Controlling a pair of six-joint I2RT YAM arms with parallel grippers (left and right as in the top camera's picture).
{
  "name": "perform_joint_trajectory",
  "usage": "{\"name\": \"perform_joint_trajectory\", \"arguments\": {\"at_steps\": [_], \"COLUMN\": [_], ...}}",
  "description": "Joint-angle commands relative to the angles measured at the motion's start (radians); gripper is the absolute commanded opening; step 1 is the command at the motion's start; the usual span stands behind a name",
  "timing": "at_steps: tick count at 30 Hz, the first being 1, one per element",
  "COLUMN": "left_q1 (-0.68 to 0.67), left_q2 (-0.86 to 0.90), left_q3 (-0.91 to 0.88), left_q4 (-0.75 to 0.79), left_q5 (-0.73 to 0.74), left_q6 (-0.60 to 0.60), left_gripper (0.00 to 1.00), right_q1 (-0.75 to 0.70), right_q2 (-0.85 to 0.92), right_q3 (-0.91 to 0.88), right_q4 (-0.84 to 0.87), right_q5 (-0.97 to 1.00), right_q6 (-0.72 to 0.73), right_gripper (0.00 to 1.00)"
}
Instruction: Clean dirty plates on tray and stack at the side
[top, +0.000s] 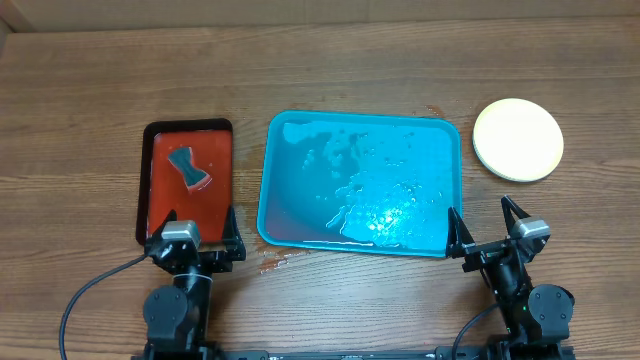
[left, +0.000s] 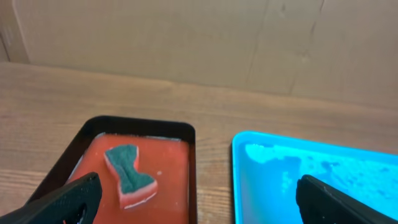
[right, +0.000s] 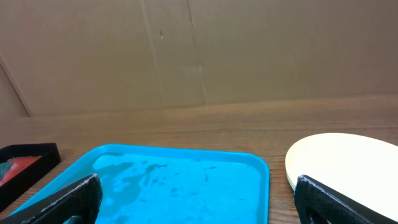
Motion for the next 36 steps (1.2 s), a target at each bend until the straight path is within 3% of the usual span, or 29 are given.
{"name": "perform_joint_trajectory", "arguments": {"at_steps": [1, 15, 36], "left_q1": [-0.005, 0.01, 0.02], "left_q2": [-0.042, -0.072, -0.072], "left_q3": [-0.039, -0.077, -0.077], "left_q4": [0.043, 0.019, 0.015], "left_q5": [0.011, 0.011, 0.03], "left_q6": [0.018, 0.02, 0.145], "left_gripper": [1.0, 1.0, 1.0], "right_q1": [0.005, 0.005, 0.005], "right_q2": [-0.008, -0.008, -0.008], "right_q3": [-0.01, -0.01, -0.01], "right_q4": [0.003, 0.004, 0.004], "right_q5": [0.01, 0.01, 0.01], "right_q6": [-0.005, -0.005, -0.005], "right_gripper": [1.0, 1.0, 1.0]}}
